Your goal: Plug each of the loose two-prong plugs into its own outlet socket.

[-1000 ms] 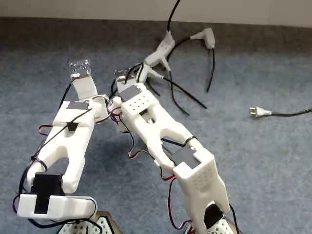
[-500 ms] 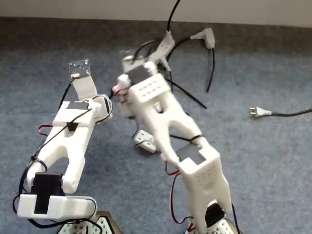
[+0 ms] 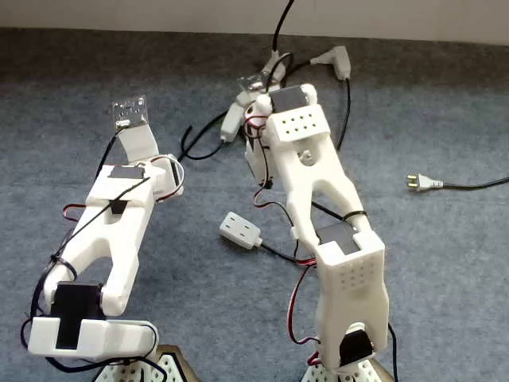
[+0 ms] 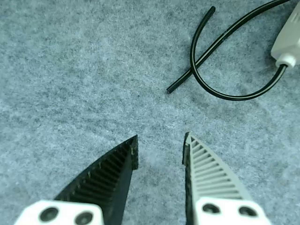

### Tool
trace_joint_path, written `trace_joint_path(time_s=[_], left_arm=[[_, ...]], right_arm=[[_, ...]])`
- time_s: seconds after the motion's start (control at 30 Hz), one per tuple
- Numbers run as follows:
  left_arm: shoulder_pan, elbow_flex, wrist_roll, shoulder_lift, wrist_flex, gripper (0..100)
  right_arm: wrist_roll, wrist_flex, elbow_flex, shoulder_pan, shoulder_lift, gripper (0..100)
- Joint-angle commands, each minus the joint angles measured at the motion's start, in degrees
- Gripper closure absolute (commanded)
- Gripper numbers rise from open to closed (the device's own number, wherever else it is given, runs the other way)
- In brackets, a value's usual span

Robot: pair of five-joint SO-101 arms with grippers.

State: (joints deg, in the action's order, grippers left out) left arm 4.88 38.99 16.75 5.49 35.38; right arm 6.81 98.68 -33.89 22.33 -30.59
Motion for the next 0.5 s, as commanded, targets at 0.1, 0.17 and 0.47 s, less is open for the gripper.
trace_joint_path(time_s=[0.1, 0.17, 0.47], left_arm=[[0.1, -1.9, 0.3, 2.2, -1.1, 83], [0.1, -1.9, 0.3, 2.2, -1.1, 83], [0.1, -1.9, 0.3, 2.2, -1.1, 83]], right_arm=[[14.2, 2.2, 5.8, 9.2, 0.5, 73.1], [18.8, 2.2, 8.5, 11.7, 0.5, 73.1], [30.9, 1.1, 14.2, 12.2, 0.7, 73.1]])
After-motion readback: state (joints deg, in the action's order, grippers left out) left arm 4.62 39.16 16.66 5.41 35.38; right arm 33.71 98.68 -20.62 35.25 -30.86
